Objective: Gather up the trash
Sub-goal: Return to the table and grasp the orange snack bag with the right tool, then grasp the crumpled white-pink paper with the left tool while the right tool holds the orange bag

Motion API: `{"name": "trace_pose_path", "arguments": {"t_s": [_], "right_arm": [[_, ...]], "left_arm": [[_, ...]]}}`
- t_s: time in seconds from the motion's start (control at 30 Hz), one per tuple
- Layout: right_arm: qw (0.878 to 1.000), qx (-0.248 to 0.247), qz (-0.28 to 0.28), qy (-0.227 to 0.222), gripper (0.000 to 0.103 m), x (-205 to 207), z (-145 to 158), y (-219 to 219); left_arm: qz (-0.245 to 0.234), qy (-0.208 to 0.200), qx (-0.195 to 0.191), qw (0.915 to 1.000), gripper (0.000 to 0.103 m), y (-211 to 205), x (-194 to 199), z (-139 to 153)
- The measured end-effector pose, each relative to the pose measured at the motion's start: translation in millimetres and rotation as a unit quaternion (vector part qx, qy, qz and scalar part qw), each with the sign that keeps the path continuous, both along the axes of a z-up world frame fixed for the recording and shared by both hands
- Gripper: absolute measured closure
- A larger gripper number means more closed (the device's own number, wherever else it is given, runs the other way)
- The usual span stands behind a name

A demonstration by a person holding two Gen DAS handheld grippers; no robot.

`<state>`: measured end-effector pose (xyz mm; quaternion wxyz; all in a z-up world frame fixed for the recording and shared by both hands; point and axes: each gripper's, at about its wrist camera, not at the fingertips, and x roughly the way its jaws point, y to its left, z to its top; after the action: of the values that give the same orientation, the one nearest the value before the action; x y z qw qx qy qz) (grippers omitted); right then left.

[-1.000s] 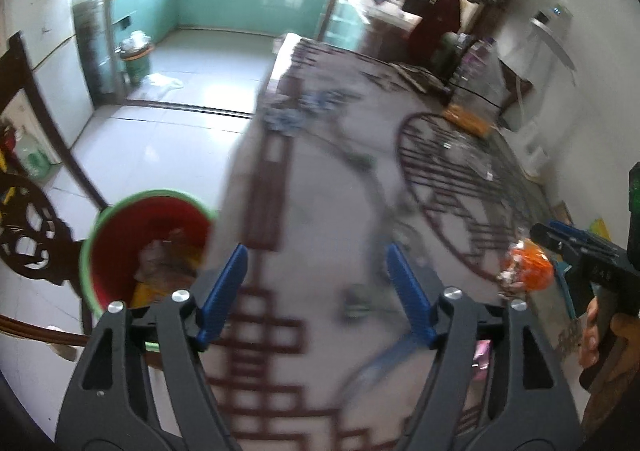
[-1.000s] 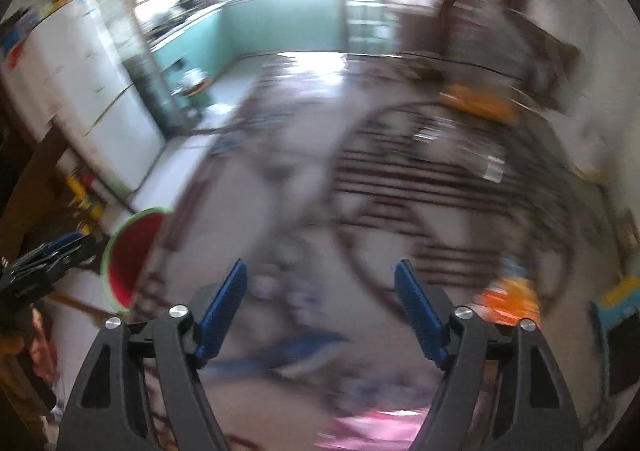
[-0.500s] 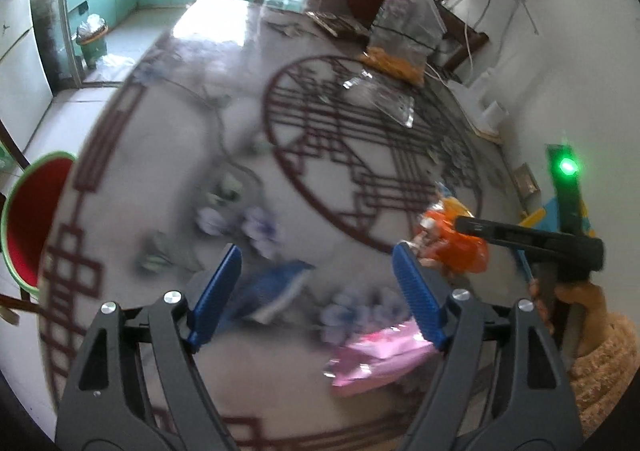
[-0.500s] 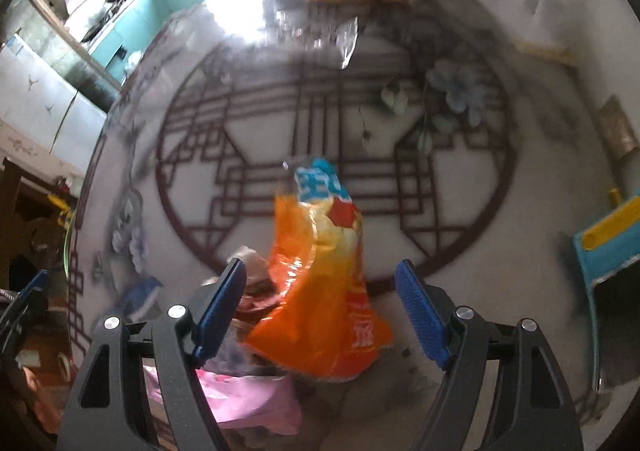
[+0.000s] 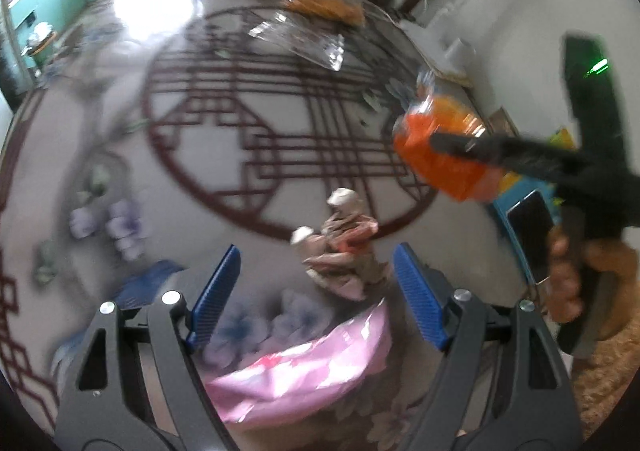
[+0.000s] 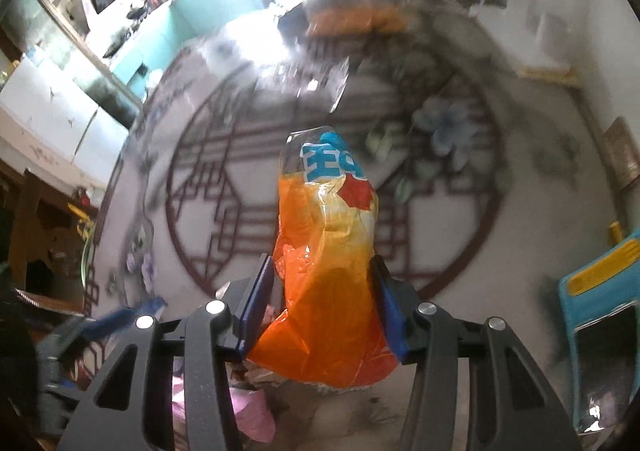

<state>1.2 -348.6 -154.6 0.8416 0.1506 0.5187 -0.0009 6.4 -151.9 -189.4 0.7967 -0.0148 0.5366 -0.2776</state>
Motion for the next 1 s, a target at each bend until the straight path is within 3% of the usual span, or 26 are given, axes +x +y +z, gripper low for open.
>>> {"name": "trace_pose_path", "arguments": {"t_s": [0.17, 0.4, 0.47, 0.53, 0.6, 0.7, 0.8, 1.0], "right_arm": [[1.000, -0.007, -0.001, -0.022, 0.055, -6.2, 17.0, -4.6], [1.000, 0.005, 0.006, -0.030, 0.054, -6.2, 20.9, -4.0], [1.000, 0.006, 0.013, -0.027, 0.054, -3.5, 20.4, -0.8], [0.999, 0.000, 0.024, -0.024, 0.054, 2.0, 21.1, 4.0], [0.999, -0.010, 0.036, -0.024, 0.054, 8.6, 23.7, 10.0], [0.997, -0.028, 0.055, -0.034, 0.054, 24.6, 32.8, 23.4], [0.996, -0.037, 0.073, -0.043, 0.054, 40.8, 38.4, 38.1], [0.990, -0.056, 0.119, -0.045, 0.054, 71.4, 38.4, 75.0]], "left_arm": [[-0.025, 0.022, 0.001, 0.9994, 0.027, -32.0, 7.2, -21.1], [-0.036, 0.050, 0.011, 0.9980, 0.027, -45.4, 8.9, -39.5], [-0.038, 0.058, 0.014, 0.9975, 0.038, -49.3, 10.6, -45.0], [-0.041, 0.070, 0.009, 0.9966, 0.071, -52.4, 12.9, -50.6], [-0.040, 0.079, -0.002, 0.9960, 0.084, -52.2, 14.9, -52.3], [-0.030, 0.053, -0.019, 0.9979, 0.093, -43.4, 14.0, -36.7], [-0.009, 0.015, -0.026, 0.9995, 0.093, -23.7, 11.7, -14.8], [0.069, -0.007, -0.028, 0.9972, 0.094, 26.2, 11.0, 2.0]]}}
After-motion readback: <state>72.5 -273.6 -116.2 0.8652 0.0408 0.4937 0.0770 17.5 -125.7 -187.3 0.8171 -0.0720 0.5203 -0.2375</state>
